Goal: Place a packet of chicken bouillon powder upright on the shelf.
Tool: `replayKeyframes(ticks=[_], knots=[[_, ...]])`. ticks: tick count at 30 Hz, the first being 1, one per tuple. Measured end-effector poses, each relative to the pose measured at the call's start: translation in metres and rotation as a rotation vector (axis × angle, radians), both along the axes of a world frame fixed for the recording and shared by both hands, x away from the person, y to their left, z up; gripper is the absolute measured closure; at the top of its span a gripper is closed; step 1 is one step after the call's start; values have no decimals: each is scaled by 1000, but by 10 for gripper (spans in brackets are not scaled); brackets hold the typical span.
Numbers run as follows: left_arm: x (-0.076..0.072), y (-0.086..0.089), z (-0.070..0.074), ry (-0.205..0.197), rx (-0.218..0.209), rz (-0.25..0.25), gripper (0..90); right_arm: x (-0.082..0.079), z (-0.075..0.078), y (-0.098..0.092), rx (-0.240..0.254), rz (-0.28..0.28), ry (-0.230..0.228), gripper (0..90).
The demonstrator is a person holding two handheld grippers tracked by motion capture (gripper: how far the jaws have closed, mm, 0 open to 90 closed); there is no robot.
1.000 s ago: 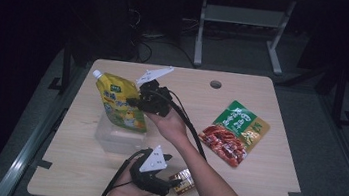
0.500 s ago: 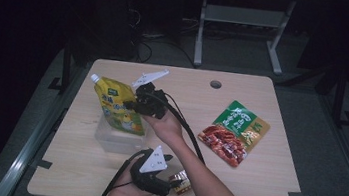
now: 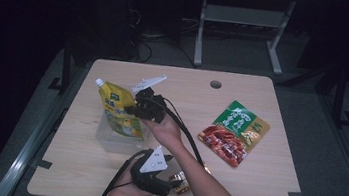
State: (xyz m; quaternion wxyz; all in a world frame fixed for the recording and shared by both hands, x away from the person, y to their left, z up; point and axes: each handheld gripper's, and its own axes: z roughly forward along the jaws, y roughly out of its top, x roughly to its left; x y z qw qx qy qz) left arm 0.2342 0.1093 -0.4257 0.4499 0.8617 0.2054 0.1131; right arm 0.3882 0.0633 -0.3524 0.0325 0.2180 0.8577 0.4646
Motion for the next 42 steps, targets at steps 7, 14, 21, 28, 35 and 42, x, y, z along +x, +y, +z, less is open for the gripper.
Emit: replayKeyframes(ticks=[7, 14, 21, 28, 35, 42], knots=[[1, 0, 0, -3, 1, -2, 225, 3, -7, -5, 12, -7, 14, 894], [1, -1, -1, 0, 2, -1, 225, 4, -11, -9, -13, -17, 21, 777], [0, -3, -1, 7, 1, -3, 225, 6, -11, -16, -4, -21, 46, 658], [-1, -5, -2, 9, 4, -8, 225, 2, -3, -28, 3, -19, 49, 578], [-1, -6, -2, 9, 7, -12, 225, 0, 2, -42, 2, -33, 44, 546], [-2, -8, -2, 21, 3, -13, 225, -6, 7, -63, 4, -44, 46, 504]])
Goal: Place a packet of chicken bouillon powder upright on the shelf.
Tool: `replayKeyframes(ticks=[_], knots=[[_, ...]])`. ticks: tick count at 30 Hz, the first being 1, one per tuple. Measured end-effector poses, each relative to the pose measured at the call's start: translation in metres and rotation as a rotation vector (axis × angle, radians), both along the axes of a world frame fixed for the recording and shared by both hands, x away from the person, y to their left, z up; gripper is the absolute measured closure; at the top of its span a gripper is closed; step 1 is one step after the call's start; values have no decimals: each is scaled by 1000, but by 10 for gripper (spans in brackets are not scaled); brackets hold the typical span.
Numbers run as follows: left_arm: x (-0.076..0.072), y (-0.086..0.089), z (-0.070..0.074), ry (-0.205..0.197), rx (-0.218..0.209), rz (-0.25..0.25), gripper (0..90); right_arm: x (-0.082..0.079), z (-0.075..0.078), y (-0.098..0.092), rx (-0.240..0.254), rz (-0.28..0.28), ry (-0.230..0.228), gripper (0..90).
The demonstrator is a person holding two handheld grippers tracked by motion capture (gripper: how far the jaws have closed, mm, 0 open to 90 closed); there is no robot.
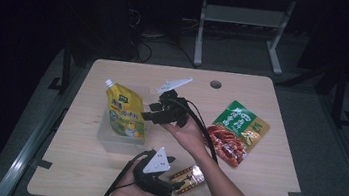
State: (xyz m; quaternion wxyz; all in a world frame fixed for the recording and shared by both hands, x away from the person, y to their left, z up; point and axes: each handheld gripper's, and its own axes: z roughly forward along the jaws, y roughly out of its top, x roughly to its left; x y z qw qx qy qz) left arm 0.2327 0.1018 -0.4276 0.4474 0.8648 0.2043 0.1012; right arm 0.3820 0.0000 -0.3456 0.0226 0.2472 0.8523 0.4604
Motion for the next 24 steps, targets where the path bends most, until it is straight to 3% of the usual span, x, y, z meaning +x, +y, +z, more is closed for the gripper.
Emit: replayKeyframes(ticks=[12, 24], knots=[[-2, -10, 1, 13, 19, -28, 226, -16, 0, -49, -11, -64, -6, 451], [-4, -25, -10, 19, 136, -47, 223, -32, -7, -98, -33, -142, 0, 396]])
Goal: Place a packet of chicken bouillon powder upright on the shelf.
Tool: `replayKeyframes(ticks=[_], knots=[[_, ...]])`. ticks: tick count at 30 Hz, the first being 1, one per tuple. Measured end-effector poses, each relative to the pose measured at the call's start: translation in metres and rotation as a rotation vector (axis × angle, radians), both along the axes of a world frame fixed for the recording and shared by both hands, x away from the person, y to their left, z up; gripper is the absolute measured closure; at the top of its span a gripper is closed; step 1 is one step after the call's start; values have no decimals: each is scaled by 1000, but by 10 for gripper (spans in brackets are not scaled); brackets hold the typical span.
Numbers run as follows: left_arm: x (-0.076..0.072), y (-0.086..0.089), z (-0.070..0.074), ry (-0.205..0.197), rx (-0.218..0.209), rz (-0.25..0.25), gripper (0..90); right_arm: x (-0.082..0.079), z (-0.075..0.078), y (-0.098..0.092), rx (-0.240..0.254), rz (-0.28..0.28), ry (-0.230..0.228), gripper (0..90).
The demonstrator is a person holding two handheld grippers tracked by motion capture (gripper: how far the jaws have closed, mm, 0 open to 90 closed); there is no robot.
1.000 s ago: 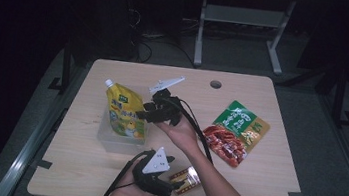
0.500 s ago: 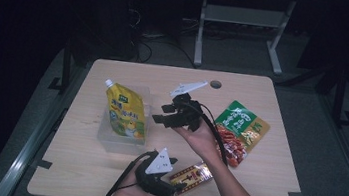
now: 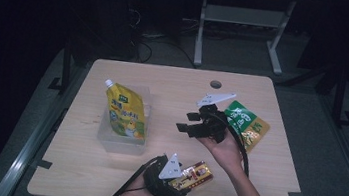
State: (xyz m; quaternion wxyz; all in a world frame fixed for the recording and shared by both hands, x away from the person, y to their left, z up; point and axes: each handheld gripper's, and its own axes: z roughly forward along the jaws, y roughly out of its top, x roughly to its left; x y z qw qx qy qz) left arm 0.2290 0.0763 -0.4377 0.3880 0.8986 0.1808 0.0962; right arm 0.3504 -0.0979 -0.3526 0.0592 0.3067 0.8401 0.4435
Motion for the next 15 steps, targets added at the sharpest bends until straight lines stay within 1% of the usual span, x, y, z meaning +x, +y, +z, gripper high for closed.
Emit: replayKeyframes(ticks=[2, 4, 5, 6, 8, 9, 10, 11, 12, 13, 15], knots=[[0, -1, -3, 3, 11, 1, 223, -3, -1, -6, -1, -16, 11, 375], [0, -2, -6, 8, 28, 7, 222, -5, -3, -13, -4, -29, 15, 371], [0, -2, -7, 14, 26, 8, 222, -7, -5, -17, -4, -39, 18, 368], [0, -2, -7, 14, 35, 5, 222, -8, -6, -18, -3, -51, 27, 366], [-2, -2, -9, 14, 49, 3, 223, -9, -9, -24, -7, -51, 14, 365], [-2, -2, -10, 8, 53, 1, 223, -11, -10, -26, -8, -61, 17, 366], [-3, -2, -11, 15, 58, 1, 225, -12, -11, -29, -7, -69, 14, 363], [-4, -3, -13, 10, 67, 1, 227, -13, -13, -31, -7, -71, 22, 360], [-4, -3, -14, 10, 77, 1, 227, -13, -14, -33, -10, -74, 17, 360], [-3, -3, -15, 2, 92, -2, 229, -14, -16, -34, -10, -79, 15, 360], [-4, -4, -17, 4, 107, 3, 233, -16, -18, -37, -15, -84, 19, 359]])
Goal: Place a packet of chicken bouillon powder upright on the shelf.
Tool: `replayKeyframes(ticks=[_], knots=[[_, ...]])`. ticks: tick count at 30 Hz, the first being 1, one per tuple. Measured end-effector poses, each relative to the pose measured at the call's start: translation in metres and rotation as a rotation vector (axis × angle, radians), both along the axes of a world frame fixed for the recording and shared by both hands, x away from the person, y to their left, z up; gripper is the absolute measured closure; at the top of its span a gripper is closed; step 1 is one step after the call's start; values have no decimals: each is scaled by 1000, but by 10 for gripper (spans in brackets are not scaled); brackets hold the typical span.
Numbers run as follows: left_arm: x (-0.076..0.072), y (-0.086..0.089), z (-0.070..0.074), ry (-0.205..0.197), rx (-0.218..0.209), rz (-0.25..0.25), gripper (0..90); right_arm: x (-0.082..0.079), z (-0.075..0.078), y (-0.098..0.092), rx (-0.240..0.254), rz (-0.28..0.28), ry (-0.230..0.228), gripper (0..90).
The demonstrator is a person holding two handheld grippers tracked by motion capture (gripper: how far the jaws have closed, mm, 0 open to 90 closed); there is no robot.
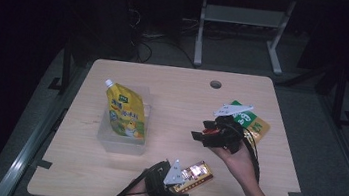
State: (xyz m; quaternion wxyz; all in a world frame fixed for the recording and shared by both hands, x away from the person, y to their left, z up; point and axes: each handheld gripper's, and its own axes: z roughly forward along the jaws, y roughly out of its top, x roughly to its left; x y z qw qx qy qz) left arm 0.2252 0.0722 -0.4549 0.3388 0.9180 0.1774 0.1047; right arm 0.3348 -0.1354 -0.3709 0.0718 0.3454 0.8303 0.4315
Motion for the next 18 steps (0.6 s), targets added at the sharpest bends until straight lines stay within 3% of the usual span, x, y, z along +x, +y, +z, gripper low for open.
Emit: replayKeyframes(ticks=[5, 18], knots=[[0, 0, -2, 7, 14, 21, 283, -4, -5, -9, 1, -20, 1, 353], [4, -4, -4, 34, 39, 29, 307, -9, -13, -23, 9, -50, 1, 350]])
